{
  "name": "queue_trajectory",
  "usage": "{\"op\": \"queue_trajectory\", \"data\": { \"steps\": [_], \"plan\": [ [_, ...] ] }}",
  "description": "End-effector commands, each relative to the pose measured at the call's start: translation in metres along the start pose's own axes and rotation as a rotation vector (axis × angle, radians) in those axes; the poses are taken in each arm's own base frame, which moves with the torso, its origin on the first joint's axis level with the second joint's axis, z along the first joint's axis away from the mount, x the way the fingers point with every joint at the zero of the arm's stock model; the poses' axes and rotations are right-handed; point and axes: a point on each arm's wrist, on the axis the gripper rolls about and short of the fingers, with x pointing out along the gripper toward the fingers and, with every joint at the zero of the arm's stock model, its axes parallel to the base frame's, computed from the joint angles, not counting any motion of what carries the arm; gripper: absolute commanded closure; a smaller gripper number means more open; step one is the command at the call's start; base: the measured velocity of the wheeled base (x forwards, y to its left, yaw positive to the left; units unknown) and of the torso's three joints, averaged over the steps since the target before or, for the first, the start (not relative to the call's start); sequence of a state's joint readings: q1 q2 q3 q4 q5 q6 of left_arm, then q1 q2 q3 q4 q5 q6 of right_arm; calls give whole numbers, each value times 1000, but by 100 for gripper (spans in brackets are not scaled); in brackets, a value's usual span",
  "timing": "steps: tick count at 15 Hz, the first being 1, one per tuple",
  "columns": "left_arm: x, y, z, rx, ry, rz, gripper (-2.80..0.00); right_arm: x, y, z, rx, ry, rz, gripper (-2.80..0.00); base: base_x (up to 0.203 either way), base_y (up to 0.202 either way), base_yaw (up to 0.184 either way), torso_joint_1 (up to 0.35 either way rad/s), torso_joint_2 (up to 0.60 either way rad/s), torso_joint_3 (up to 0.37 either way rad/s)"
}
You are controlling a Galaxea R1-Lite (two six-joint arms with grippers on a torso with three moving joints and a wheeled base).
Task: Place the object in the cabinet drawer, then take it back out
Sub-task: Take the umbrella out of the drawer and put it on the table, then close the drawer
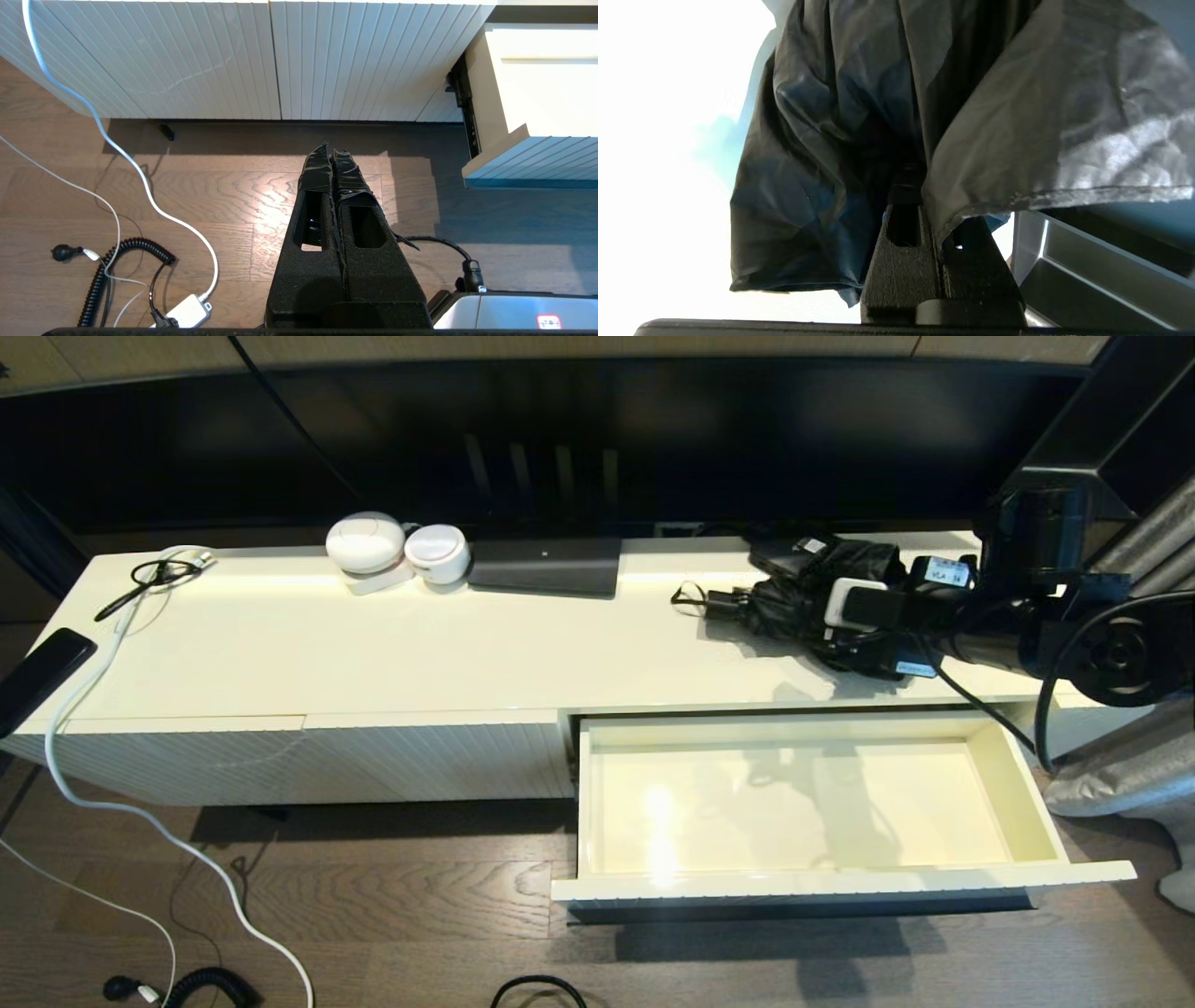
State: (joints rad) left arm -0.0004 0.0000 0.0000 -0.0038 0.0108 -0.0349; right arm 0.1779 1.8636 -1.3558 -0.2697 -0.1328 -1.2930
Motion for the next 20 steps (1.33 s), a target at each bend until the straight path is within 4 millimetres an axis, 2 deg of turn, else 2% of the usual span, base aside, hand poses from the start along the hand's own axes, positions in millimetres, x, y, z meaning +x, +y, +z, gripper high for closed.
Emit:
{"op": "queue_trajectory", "data": {
  "steps": [1, 2, 6, 7, 10, 13, 14, 16, 17, 20],
  "plan": [
    [0, 0, 0, 0, 1, 0, 0, 5, 5, 0, -14, 3, 17, 0, 0, 0, 0, 0, 0, 0],
    [0, 0, 0, 0, 1, 0, 0, 4, 6, 0, -25, 3, 20, -280, 0, 0, 0, 0, 0, 0],
    [0, 0, 0, 0, -1, 0, 0, -5, 2, 1, -29, 8, 22, -280, 0, 0, 0, 0, 0, 0],
    [0, 0, 0, 0, 0, 0, 0, -13, -3, 2, -27, 5, 20, -280, 0, 0, 0, 0, 0, 0],
    [0, 0, 0, 0, 1, 0, 0, -67, -25, 4, -30, 1, 47, -280, 0, 0, 0, 0, 0, 0],
    [0, 0, 0, 0, 1, 0, 0, -126, -30, 0, -35, -2, 87, -280, 0, 0, 0, 0, 0, 0],
    [0, 0, 0, 0, 1, 0, 0, -147, -25, -4, -34, 5, 121, -280, 0, 0, 0, 0, 0, 0],
    [0, 0, 0, 0, 1, 0, 0, -177, -1, -16, -1, 36, 226, -280, 0, 0, 0, 0, 0, 0],
    [0, 0, 0, 0, 1, 0, 0, -188, 12, -21, 21, 51, 275, 0, 0, 0, 0, 0, 0, 0],
    [0, 0, 0, 0, 1, 0, 0, -212, 58, -36, 63, 75, 358, 0, 0, 0, 0, 0, 0, 0]
  ]
}}
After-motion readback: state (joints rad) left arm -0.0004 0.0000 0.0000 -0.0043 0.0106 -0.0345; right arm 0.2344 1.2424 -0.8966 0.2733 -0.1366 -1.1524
